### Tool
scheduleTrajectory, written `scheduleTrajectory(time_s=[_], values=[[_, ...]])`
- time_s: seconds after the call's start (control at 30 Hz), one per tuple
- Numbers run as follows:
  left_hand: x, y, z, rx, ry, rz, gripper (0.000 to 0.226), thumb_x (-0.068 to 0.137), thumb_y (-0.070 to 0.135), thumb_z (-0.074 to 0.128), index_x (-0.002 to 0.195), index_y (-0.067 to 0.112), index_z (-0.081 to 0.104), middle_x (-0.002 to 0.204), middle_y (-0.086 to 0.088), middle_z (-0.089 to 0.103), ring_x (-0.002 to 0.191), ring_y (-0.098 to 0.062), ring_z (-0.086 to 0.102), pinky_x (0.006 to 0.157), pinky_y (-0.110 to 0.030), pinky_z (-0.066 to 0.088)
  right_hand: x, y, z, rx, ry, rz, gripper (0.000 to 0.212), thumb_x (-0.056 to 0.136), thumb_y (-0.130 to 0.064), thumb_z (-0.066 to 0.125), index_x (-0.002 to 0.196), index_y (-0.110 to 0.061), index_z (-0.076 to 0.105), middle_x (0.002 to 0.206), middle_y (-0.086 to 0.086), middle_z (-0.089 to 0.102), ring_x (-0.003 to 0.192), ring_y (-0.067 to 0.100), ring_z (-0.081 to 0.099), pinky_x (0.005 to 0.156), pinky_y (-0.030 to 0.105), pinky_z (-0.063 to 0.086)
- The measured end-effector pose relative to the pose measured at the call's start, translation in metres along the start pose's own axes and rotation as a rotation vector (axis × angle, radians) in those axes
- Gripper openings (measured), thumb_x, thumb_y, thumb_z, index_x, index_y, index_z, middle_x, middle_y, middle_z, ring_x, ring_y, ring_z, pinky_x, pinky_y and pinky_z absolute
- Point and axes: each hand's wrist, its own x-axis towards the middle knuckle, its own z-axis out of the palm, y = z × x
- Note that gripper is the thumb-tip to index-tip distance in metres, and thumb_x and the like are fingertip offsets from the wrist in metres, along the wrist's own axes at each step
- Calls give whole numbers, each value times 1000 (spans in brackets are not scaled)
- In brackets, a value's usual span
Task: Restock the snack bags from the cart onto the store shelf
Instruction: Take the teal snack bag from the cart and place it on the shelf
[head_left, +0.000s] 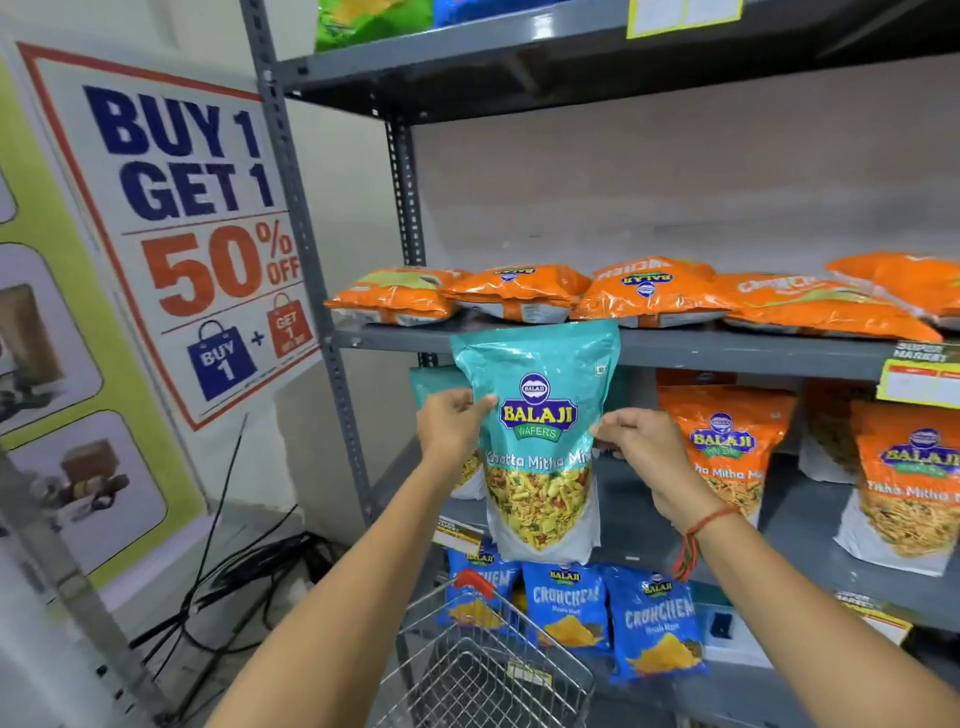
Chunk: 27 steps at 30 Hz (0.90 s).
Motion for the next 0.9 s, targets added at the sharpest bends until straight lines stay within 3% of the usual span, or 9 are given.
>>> scheduleTrajectory(time_s=[0.1, 0.23, 0.37, 0.43, 0.5, 0.6, 0.73, 0.83, 0.9], values=[[15, -33, 27, 17, -50, -33, 36, 66, 52, 73, 67, 17, 66, 69, -9, 66, 64, -15, 57, 71, -55, 58, 11, 26, -5, -28, 22, 40, 8, 78, -15, 67, 73, -17, 73, 80, 2, 73, 76, 13, 65, 66, 25, 47], [30, -61, 65, 12, -77, -90, 42, 79, 31, 75, 52, 16, 45, 53, -6, 46, 57, -16, 39, 55, -34, 35, 36, 69, -10, -119, 35, 112, 10, 77, -19, 67, 68, -19, 71, 81, 2, 74, 82, 20, 67, 76, 39, 53], [59, -97, 108, 18, -99, -176, 48, 67, 49, 78, 58, 9, 55, 67, -27, 65, 57, -28, 59, 61, -42, 54, 71, 105, -14, -204, 54, 138, 9, 77, -16, 68, 70, -13, 72, 80, 3, 74, 80, 19, 67, 80, 39, 54], [67, -94, 125, 8, -96, -180, 48, 75, 38, 76, 49, 17, 41, 49, -15, 47, 49, -20, 42, 55, -31, 36, 89, 121, -17, -220, 65, 142, 9, 78, -18, 68, 70, -14, 71, 79, 2, 73, 80, 18, 67, 79, 39, 55], [77, -95, 142, -11, -105, -159, 53, 81, 29, 73, 49, 21, 31, 47, 1, 33, 49, -16, 27, 54, -30, 23, 106, 137, -20, -245, 71, 132, 11, 78, -19, 66, 68, -14, 69, 77, 1, 73, 78, 19, 67, 75, 38, 54], [92, -103, 165, -22, -65, -119, 53, 79, 29, 74, 49, 22, 31, 53, -1, 37, 58, -16, 31, 62, -30, 29, 127, 157, -23, -266, 65, 103, 13, 79, -18, 66, 68, -12, 66, 74, 2, 72, 75, 18, 66, 71, 38, 53], [107, -119, 187, -48, -89, -51, 59, 80, 25, 74, 50, 23, 22, 53, 1, 22, 56, -15, 20, 58, -31, 17, 144, 179, -29, -270, 39, 56, 12, 80, -15, 66, 72, -6, 64, 75, 7, 71, 75, 21, 65, 72, 39, 52], [113, -147, 197, -110, -130, -118, 51, 66, 56, 76, 52, 18, 44, 56, -4, 43, 59, -13, 35, 60, -30, 30, 148, 202, -31, -263, 7, 57, 8, 80, -18, 67, 73, -14, 66, 75, 1, 70, 75, 17, 65, 75, 39, 53], [114, -160, 201, -110, -193, -180, 44, 67, 53, 77, 68, 10, 66, 69, -4, 63, 65, -13, 52, 67, -32, 43, 148, 215, -32, -202, 3, 95, 6, 81, -22, 67, 77, -17, 65, 81, 0, 72, 82, 18, 67, 78, 38, 54]])
